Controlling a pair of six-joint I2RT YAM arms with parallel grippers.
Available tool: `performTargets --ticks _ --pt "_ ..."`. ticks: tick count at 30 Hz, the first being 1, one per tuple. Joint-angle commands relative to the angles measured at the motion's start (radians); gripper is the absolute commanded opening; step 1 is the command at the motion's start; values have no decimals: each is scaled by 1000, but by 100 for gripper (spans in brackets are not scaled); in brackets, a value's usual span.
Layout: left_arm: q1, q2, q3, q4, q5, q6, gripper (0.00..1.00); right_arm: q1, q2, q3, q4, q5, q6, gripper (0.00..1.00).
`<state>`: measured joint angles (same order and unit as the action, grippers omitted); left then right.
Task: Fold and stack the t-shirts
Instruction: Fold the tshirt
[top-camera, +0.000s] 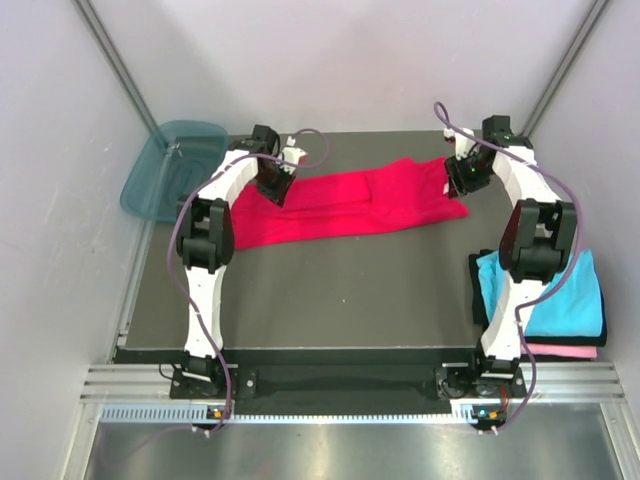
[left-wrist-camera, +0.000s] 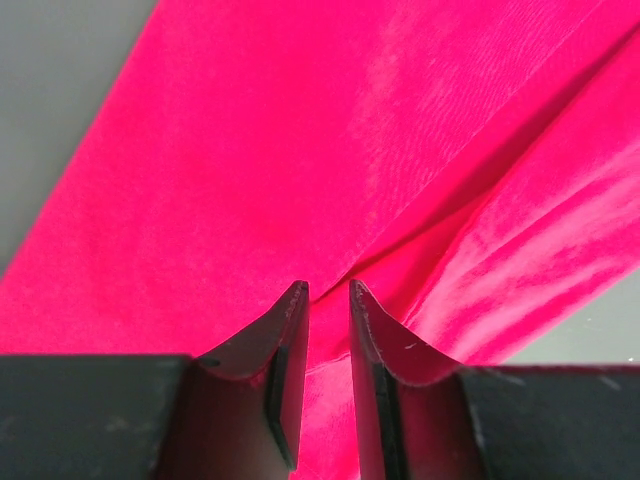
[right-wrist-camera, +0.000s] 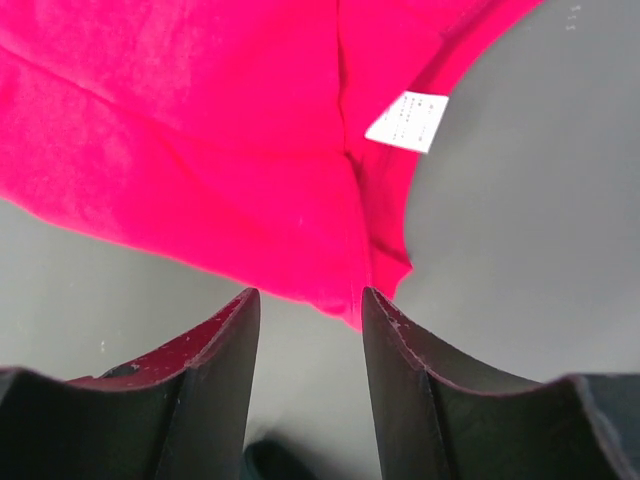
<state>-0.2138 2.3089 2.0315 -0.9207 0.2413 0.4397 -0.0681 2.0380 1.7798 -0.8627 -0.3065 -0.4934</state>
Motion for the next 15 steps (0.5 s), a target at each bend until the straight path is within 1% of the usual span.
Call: performTargets --ticks 1,5,10,15 --pt "-7 -51 52 -15 61 -2 28 4 59 56 -12 -51 10 45" --pt "-15 -63 65 -41 95 2 30 4 93 55 4 -49 12 45" --pt "-22 -31 64 -79 131 11 30 4 129 63 7 -42 16 45" --pt "-25 6 70 -89 138 10 31 4 128 50 2 -37 12 45"
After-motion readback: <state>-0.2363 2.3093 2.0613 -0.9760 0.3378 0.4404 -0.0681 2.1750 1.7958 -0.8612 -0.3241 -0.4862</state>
